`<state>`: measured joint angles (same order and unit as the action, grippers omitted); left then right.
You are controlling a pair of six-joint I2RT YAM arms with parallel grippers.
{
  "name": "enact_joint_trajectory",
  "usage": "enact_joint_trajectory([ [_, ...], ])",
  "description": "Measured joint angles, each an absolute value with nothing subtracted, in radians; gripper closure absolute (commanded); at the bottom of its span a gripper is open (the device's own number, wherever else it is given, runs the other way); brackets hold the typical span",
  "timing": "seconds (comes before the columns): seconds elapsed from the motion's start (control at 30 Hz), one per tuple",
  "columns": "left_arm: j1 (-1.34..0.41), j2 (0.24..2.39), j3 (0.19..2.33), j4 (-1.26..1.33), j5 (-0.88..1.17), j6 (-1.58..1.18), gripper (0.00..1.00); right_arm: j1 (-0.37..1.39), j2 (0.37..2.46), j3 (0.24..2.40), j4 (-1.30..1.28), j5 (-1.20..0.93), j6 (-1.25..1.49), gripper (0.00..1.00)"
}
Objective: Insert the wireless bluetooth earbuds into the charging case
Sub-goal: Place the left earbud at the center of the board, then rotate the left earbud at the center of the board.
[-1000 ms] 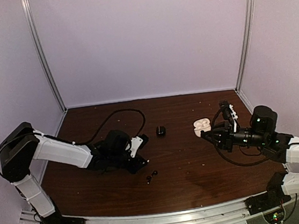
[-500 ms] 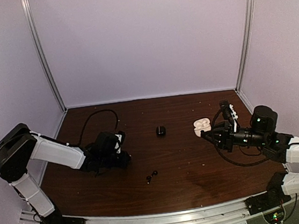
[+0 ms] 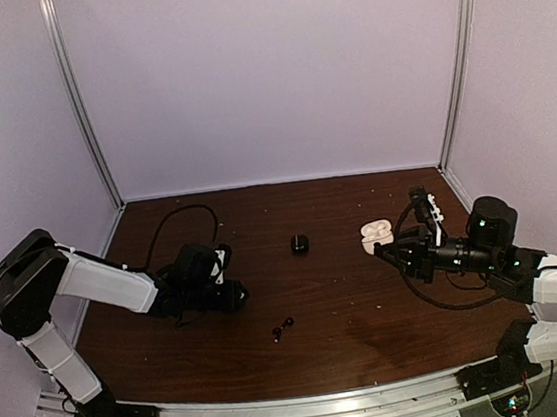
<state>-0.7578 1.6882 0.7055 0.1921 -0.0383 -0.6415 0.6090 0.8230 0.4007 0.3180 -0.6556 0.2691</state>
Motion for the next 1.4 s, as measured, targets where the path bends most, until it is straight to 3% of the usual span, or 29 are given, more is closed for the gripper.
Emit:
enact_joint_trajectory([
  [0.8,-0.813,1.778,0.853,0.231,0.186,-0.683,0.58,0.609,0.807,0.401,0.317,-0.656,0.269,1.00],
  [1.1,-0.815,1.792,1.089,-0.091,-0.031,-0.430,0.61,0.609,0.807,0.401,0.317,-0.657,0.269,1.00],
  [1.4,-0.815,1.879,1.168,-0.322,-0.022,-0.277,0.67,0.609,0.810,0.401,0.318,-0.658,0.269,1.00],
])
